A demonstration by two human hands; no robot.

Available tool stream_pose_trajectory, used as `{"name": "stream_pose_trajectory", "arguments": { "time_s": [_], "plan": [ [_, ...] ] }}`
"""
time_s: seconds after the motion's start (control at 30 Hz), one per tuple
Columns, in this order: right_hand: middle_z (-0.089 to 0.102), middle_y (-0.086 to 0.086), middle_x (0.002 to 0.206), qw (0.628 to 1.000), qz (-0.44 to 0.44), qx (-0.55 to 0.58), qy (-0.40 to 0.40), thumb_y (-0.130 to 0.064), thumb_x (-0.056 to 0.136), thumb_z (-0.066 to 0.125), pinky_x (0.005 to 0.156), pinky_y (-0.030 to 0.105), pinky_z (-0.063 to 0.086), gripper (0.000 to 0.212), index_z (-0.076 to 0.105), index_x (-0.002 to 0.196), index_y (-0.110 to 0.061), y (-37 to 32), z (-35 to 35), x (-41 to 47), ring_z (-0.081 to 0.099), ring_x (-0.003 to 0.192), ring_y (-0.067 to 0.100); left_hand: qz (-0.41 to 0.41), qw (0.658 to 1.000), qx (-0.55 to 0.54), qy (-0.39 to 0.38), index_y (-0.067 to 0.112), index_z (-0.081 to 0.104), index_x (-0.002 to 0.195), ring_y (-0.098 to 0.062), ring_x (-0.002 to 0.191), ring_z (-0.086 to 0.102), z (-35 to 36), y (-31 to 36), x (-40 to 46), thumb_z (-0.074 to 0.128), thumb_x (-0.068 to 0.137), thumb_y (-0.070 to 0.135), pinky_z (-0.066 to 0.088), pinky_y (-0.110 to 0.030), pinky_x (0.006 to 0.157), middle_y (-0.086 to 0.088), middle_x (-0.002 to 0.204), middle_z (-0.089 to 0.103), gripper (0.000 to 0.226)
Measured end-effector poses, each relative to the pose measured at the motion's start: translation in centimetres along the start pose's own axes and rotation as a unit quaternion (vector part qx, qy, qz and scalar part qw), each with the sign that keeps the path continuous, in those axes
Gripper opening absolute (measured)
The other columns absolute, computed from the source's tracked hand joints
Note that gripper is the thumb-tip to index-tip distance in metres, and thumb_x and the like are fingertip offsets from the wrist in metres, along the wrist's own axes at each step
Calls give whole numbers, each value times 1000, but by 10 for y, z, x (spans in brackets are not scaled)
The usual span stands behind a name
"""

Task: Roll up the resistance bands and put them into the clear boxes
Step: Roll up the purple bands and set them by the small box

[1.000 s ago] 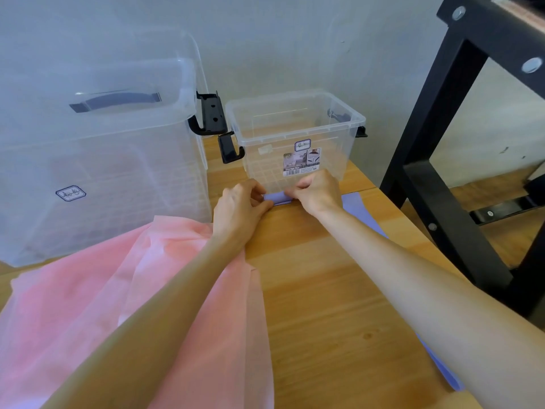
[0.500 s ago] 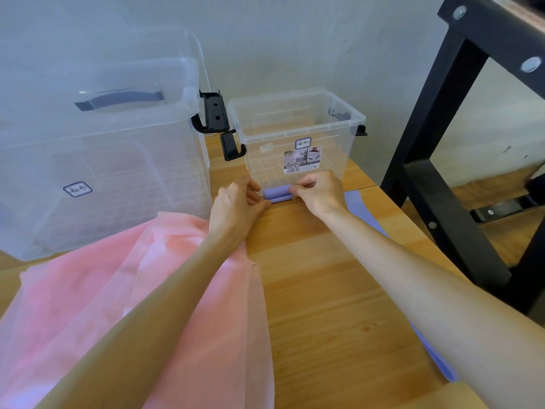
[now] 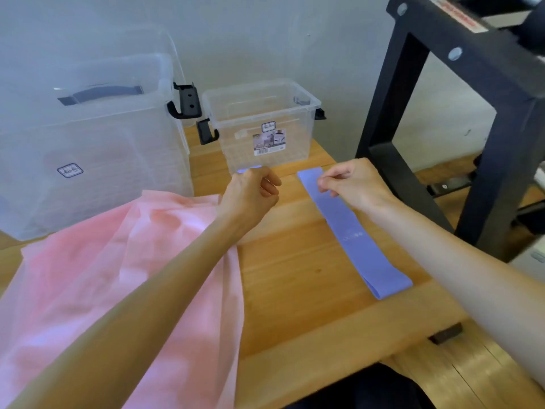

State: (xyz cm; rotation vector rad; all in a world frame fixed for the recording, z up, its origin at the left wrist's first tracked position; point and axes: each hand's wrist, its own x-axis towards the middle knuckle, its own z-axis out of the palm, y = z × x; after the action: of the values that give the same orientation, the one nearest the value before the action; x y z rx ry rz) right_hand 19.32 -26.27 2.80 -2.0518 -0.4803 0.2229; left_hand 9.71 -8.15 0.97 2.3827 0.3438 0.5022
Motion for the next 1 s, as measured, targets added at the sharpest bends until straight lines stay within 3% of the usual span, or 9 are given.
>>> {"name": "stream_pose_trajectory", "arguments": {
  "time_s": [0.17,0.27,0.4,0.53,0.67,0.87,1.0],
  "plan": [
    [74,-6,79,999,-10,-30,-39,-13,89,70,60,5,44,9,78,85,-12,22,-38,-69,64,65,-3,0,999,-12,-33,14,70,98,-8,81,65,18,19,-16,65,85,5,51,-18,78,5,85,69,17],
    [74,-12,82,995,-48,-48,-73,-15,87,74,67,3,45,5,79,87,-14,38,-54,-109,65,77,-8,-11,999,-11,-49,14,70,103,-6,83,61,32,20,-15,65,90,9,47,-11,73,3,93,69,15],
    [67,-19,96,985,-61,-133,-95,-37,72,83,74,6,40,25,75,95,-30,63,-62,-139,55,95,-7,5,997,47,-61,8,65,122,-18,100,64,48,17,-5,57,96,9,44,-21,84,-5,121,68,28],
    [50,-31,117,976,-83,-165,-116,-42,73,83,90,7,32,47,60,114,-42,81,-64,-153,40,115,-14,17,992,104,-63,8,50,140,-33,118,58,60,17,17,48,98,9,48,-42,96,-15,140,53,42],
    [46,-31,122,978,-105,-152,-92,-34,81,79,90,5,36,50,49,121,-42,89,-65,-160,44,115,-12,7,987,147,-57,2,48,138,-38,118,57,71,22,44,43,102,13,48,-49,93,-19,137,53,39],
    [52,-18,114,952,-240,-189,-29,-26,92,61,90,14,43,8,65,97,-22,108,-63,-165,52,109,-1,15,971,237,-39,-2,62,115,-42,103,59,88,28,69,45,103,14,42,-43,74,-23,119,54,27],
    [62,-8,103,916,-314,-251,8,-30,93,49,73,23,51,26,71,88,-18,104,-60,-169,59,95,6,15,980,196,-13,6,62,114,-36,101,60,92,30,73,55,96,12,45,-39,74,-16,115,61,20]
  ]
}}
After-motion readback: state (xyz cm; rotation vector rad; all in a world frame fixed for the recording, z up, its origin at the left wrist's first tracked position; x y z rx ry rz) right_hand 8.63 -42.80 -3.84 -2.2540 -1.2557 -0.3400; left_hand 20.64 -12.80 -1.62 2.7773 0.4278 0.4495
